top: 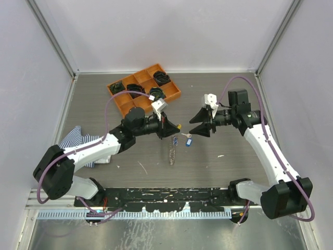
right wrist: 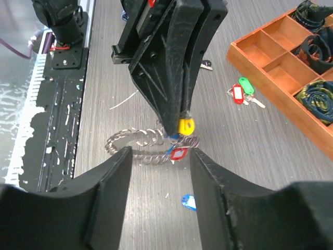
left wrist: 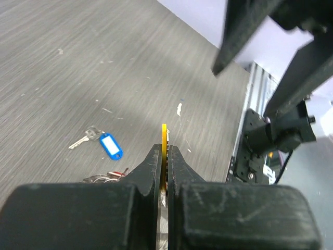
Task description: Remove the keys from the keyring
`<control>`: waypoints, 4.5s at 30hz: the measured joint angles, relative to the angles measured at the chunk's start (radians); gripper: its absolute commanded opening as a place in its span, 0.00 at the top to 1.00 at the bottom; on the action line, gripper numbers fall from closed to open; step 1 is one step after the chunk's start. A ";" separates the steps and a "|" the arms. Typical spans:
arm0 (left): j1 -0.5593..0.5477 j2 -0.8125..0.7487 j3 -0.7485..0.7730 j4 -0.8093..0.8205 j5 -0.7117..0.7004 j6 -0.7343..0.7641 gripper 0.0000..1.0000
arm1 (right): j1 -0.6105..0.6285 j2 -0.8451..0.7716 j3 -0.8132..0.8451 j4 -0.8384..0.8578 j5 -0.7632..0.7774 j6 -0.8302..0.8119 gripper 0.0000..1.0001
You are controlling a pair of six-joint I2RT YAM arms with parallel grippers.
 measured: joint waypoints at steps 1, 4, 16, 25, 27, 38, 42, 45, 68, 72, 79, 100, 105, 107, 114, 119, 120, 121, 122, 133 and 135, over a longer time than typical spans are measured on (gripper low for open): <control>0.000 -0.015 -0.008 -0.009 -0.044 -0.032 1.00 | 0.000 -0.003 -0.014 0.028 -0.004 0.025 0.54; -0.004 -0.043 -0.011 -0.027 -0.146 -0.112 1.00 | 0.006 -0.010 -0.105 0.184 -0.008 0.175 0.54; -0.057 -0.077 0.035 -0.214 -0.473 -0.304 1.00 | 0.079 0.052 -0.371 0.916 0.063 0.857 0.30; -0.066 -0.076 0.089 -0.259 -0.550 -0.344 1.00 | 0.146 0.084 -0.367 0.904 0.173 0.814 0.26; -0.067 -0.076 0.097 -0.263 -0.560 -0.346 1.00 | 0.161 0.096 -0.366 0.890 0.198 0.795 0.26; -0.081 -0.060 0.132 -0.289 -0.594 -0.346 1.00 | 0.225 0.117 -0.355 0.858 0.387 0.774 0.27; -0.086 -0.046 0.137 -0.295 -0.598 -0.344 1.00 | 0.225 0.117 -0.351 0.856 0.468 0.789 0.33; -0.086 -0.046 0.138 -0.297 -0.600 -0.343 1.00 | 0.222 0.117 -0.347 0.853 0.510 0.796 0.41; -0.085 -0.074 0.135 -0.282 -0.561 -0.316 1.00 | 0.134 0.081 -0.327 0.825 0.367 0.790 0.45; -0.084 -0.092 0.113 -0.248 -0.553 -0.317 1.00 | 0.121 0.068 -0.312 0.795 0.337 0.753 0.44; -0.075 -0.132 0.047 -0.193 -0.536 -0.321 1.00 | 0.106 0.052 -0.262 0.684 0.256 0.639 0.42; -0.024 -0.152 -0.022 -0.024 -0.402 -0.322 1.00 | 0.068 0.020 -0.262 0.691 0.078 0.619 0.51; 0.006 -0.145 -0.035 0.056 -0.305 -0.349 1.00 | 0.068 0.020 -0.366 0.885 0.065 0.740 0.62; 0.011 -0.139 -0.039 0.084 -0.276 -0.356 1.00 | 0.068 0.020 -0.419 1.002 0.048 0.805 0.66; 0.015 -0.107 -0.039 0.168 -0.175 -0.369 1.00 | 0.068 0.020 -0.491 1.265 0.023 0.945 0.73; 0.015 -0.080 -0.039 0.207 -0.135 -0.375 1.00 | 0.081 0.020 -0.525 1.395 0.013 0.995 0.69; 0.015 -0.076 -0.039 0.214 -0.129 -0.377 1.00 | 0.083 0.020 -0.530 1.413 0.012 1.001 0.68; 0.015 -0.073 -0.039 0.220 -0.124 -0.380 1.00 | 0.085 0.020 -0.536 1.434 0.010 1.007 0.68; 0.015 -0.069 -0.039 0.230 -0.118 -0.388 1.00 | 0.086 0.020 -0.540 1.450 0.008 1.011 0.68; 0.015 -0.060 -0.039 0.274 -0.098 -0.426 1.00 | 0.089 0.018 -0.564 1.528 0.005 1.012 0.78; 0.015 -0.060 -0.039 0.283 -0.098 -0.430 1.00 | 0.092 0.018 -0.565 1.533 0.005 1.012 0.79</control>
